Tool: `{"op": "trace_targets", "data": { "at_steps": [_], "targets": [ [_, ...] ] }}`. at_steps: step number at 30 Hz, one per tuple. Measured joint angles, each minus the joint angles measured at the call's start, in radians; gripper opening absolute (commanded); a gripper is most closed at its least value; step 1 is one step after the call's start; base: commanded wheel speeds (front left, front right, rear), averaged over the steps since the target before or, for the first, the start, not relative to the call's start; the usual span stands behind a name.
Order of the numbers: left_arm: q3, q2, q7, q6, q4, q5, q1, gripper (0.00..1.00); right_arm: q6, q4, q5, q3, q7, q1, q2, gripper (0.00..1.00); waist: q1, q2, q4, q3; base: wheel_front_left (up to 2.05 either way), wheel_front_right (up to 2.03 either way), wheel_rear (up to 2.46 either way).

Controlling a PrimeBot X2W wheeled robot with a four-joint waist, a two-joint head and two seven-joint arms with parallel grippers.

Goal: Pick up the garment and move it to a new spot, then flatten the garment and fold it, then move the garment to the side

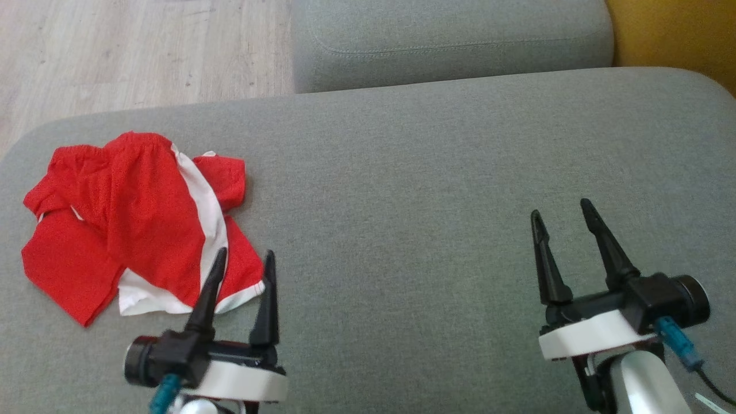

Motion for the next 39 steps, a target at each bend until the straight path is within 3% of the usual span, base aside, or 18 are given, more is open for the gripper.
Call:
{"op": "trace_targets", "data": {
  "at_steps": [8,22,29,39],
  "targets": [
    [-0.038,0.007,-0.026,0.026,0.009,0.111,0.0,1.0,0.0,-0.018,-0.033,0.026,-0.026,0.001,-0.001,1.0,0.0,0.0,-0.006,-0.002,0.0,0.0,0.0],
    [0.021,0.006,-0.039,-0.02,-0.004,-0.063,0.025,1.0,0.0,0.028,0.225,0.006,-0.038,0.03,-0.002,1.0,0.0,0.0,-0.004,-0.001,0.0,0.0,0.0],
    [-0.008,0.006,-0.039,-0.021,0.082,-0.064,0.027,1.0,0.0,0.092,0.248,0.008,-0.038,0.031,-0.002,1.0,0.0,0.0,-0.008,-0.002,0.0,0.0,0.0],
    [-0.008,0.006,-0.039,-0.02,0.089,-0.064,0.022,1.0,0.0,0.105,0.248,0.012,-0.038,0.03,-0.002,1.0,0.0,0.0,-0.007,-0.007,0.0,0.0,0.0]
  ]
}}
